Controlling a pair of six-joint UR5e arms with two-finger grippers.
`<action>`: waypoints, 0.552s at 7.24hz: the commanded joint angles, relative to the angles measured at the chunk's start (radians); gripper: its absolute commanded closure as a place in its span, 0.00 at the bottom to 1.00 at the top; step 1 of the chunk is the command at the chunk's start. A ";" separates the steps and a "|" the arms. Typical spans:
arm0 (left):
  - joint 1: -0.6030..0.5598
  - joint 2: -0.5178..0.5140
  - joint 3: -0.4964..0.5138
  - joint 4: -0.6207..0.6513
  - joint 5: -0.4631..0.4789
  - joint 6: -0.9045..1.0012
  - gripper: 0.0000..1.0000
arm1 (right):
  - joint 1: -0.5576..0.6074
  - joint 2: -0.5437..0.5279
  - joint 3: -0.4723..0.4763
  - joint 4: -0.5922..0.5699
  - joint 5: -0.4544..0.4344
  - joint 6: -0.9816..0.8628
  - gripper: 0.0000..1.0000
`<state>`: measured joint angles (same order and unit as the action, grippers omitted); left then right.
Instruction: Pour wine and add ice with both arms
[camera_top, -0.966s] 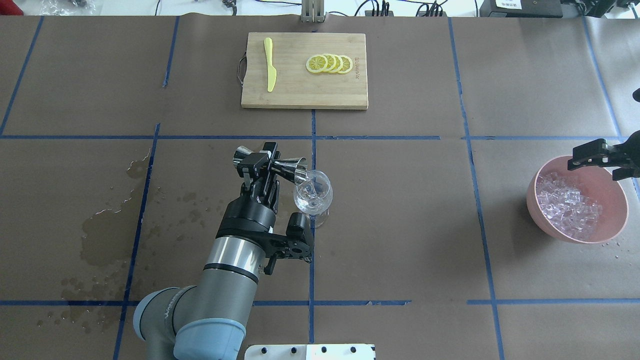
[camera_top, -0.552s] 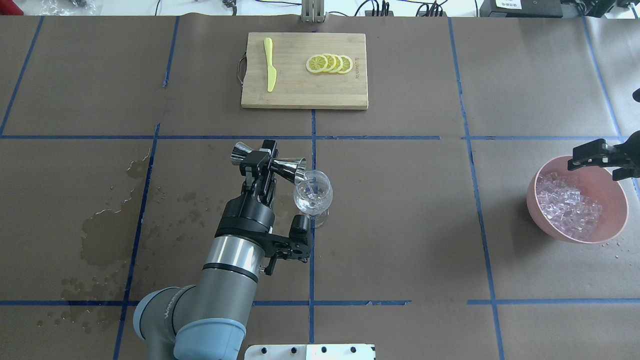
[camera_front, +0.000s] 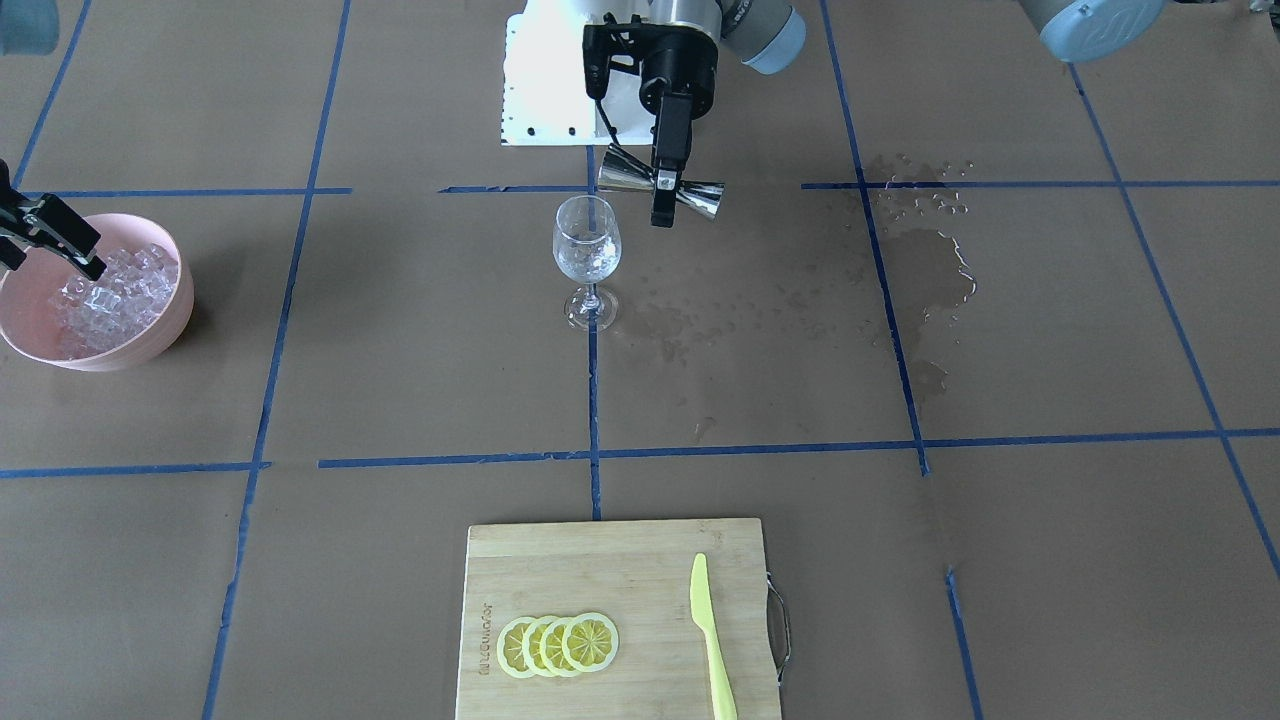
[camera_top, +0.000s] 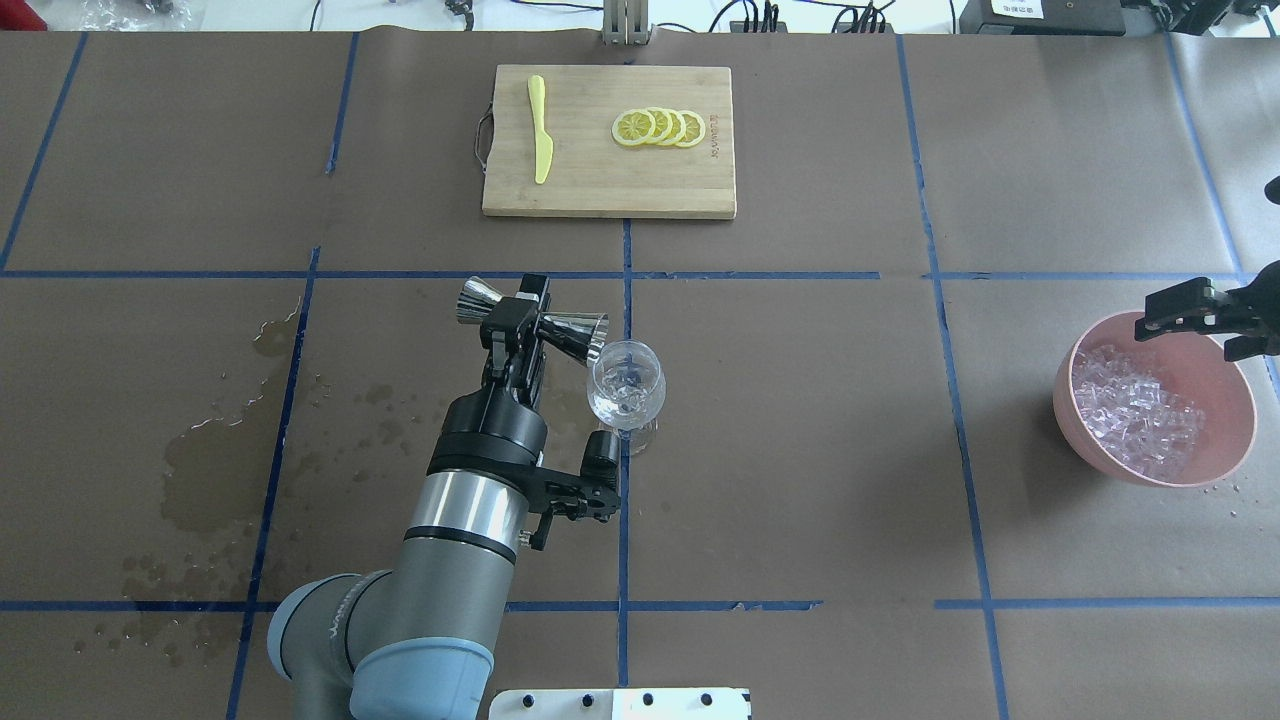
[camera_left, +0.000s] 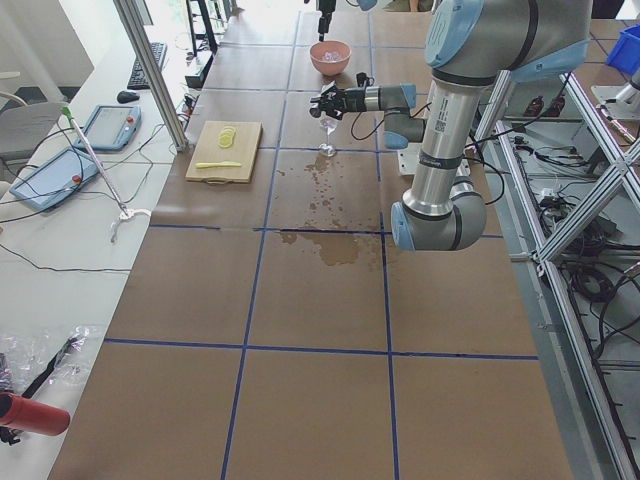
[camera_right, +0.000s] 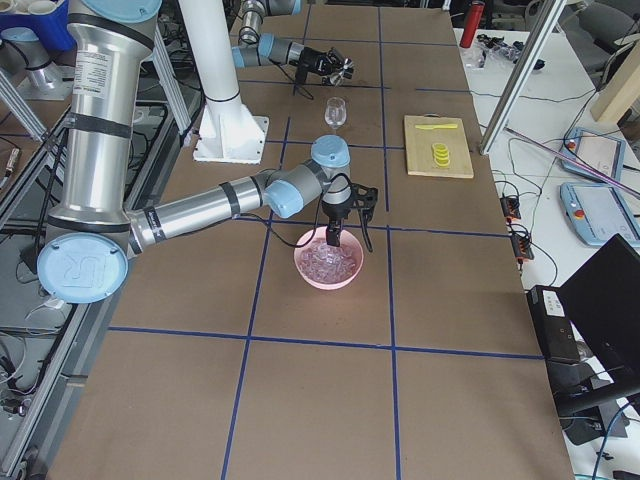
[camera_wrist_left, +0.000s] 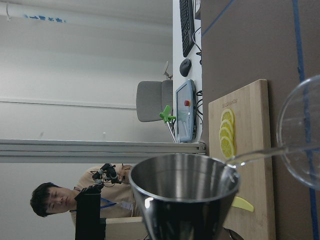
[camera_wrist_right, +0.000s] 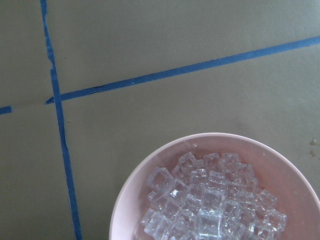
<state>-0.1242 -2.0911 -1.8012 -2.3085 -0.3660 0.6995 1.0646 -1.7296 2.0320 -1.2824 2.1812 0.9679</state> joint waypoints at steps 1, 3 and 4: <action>0.000 -0.001 -0.003 -0.008 0.004 -0.006 1.00 | 0.000 0.001 0.001 0.000 0.000 0.000 0.00; 0.009 0.005 0.003 -0.078 0.010 -0.085 1.00 | 0.000 0.001 -0.004 0.000 0.000 -0.002 0.00; 0.011 0.009 0.013 -0.122 0.010 -0.133 1.00 | 0.000 0.002 -0.004 0.000 0.000 -0.002 0.00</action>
<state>-0.1177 -2.0872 -1.7977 -2.3754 -0.3580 0.6265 1.0646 -1.7284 2.0292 -1.2824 2.1813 0.9666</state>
